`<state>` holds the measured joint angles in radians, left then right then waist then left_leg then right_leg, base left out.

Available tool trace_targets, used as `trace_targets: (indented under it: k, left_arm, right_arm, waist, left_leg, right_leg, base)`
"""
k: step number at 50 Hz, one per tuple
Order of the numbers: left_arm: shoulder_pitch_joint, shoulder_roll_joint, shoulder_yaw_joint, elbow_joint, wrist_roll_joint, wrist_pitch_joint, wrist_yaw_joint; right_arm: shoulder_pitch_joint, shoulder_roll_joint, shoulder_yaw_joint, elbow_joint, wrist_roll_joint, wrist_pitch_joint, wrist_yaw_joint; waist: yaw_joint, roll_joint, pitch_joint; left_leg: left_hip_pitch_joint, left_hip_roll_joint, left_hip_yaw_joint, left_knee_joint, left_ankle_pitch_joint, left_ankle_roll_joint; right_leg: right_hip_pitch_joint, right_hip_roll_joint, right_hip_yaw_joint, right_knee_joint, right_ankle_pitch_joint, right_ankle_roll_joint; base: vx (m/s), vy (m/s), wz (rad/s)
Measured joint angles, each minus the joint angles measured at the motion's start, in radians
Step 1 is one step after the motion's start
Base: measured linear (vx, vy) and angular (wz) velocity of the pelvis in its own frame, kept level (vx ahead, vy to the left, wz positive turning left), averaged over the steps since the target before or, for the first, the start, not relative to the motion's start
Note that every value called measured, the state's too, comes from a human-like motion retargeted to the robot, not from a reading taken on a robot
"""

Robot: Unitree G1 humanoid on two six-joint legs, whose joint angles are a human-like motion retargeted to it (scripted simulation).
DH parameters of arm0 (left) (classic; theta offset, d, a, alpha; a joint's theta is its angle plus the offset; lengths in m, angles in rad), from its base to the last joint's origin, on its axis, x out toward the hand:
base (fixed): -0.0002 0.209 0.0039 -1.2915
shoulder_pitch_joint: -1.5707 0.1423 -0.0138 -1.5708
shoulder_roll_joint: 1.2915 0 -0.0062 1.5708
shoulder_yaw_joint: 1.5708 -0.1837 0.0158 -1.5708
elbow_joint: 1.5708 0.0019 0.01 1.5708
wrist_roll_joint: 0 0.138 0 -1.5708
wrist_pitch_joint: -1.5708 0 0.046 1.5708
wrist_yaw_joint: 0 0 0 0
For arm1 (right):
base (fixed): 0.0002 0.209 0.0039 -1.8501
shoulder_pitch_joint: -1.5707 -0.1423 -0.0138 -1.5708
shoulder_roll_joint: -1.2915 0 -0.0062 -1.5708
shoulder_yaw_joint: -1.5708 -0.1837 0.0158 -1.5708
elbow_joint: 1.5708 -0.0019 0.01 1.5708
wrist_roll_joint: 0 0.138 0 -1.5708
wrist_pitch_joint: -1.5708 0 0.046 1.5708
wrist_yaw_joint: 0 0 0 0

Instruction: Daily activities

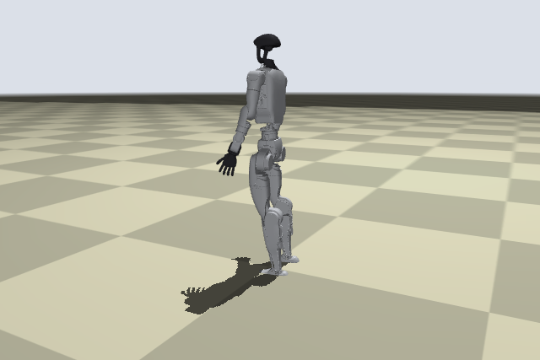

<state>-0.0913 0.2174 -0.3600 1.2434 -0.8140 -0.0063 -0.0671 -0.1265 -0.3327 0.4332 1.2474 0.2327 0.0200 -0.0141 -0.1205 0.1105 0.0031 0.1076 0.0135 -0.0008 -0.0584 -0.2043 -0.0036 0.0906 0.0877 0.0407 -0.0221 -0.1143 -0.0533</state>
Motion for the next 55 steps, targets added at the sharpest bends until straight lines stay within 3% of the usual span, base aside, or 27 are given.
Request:
trace_targets:
  k: [10,15,21,27,44,55]
  left_arm:
    - [-0.047,0.054,-0.129,-0.885,-0.296,-0.171,0.086]
    - [-0.068,-0.021,-0.184,-1.137,-0.324,-0.264,0.231]
    - [-0.135,-0.109,-0.209,-1.225,-0.334,-0.327,0.418]
    - [-0.153,-0.147,-0.228,-1.274,-0.324,-0.349,0.511]
    - [-0.146,-0.149,-0.241,-1.331,-0.305,-0.344,0.492]
    - [-0.155,-0.130,-0.248,-1.356,-0.257,-0.369,0.556]
  right_arm:
    - [-0.048,-0.091,0.069,-0.932,0.165,-0.148,-0.146]
    - [-0.073,-0.082,0.104,-1.246,0.101,-0.195,-0.294]
    - [-0.165,-0.042,0.141,-1.365,0.005,-0.187,-0.444]
    - [-0.215,-0.020,0.184,-1.411,-0.074,-0.169,-0.506]
    - [-0.268,-0.016,0.205,-1.467,-0.104,-0.169,-0.449]
    - [-0.266,-0.022,0.188,-1.487,-0.077,-0.196,-0.507]
  waist:
    - [-0.010,0.010,-0.030]
    - [-0.012,0.034,-0.038]
    - [-0.014,0.042,-0.033]
    - [-0.017,0.043,-0.022]
    - [-0.013,0.042,0.005]
    - [-0.011,0.048,-0.009]
  left_leg:
    - [-0.022,0.006,0.022,-0.001,-0.007,0.022]
    - [0.023,0.027,0.035,-0.028,0.014,0.020]
    - [0.036,0.033,0.044,-0.028,0.015,0.021]
    - [0.048,0.037,0.056,-0.028,0.015,0.019]
    - [0.056,0.040,0.068,-0.004,0.007,0.016]
    - [0.008,0.042,0.065,0.060,-0.032,0.022]
  right_leg:
    - [-0.020,0.007,-0.003,-0.005,0.004,-0.015]
    - [0.036,0.025,0.015,-0.065,0.047,-0.037]
    - [0.048,0.031,0.018,-0.065,0.050,-0.030]
    - [0.059,0.034,0.013,-0.065,0.054,-0.018]
    - [0.077,0.036,0.004,-0.064,0.060,-0.007]
    - [0.049,0.036,-0.003,-0.044,0.050,0.001]
  base:
    - [0.00,0.00,0.00]
    - [0.00,0.00,0.00]
    - [0.00,0.00,0.00]
    - [0.00,0.00,0.00]
    - [0.00,0.00,0.00]
    - [0.00,0.00,0.00]
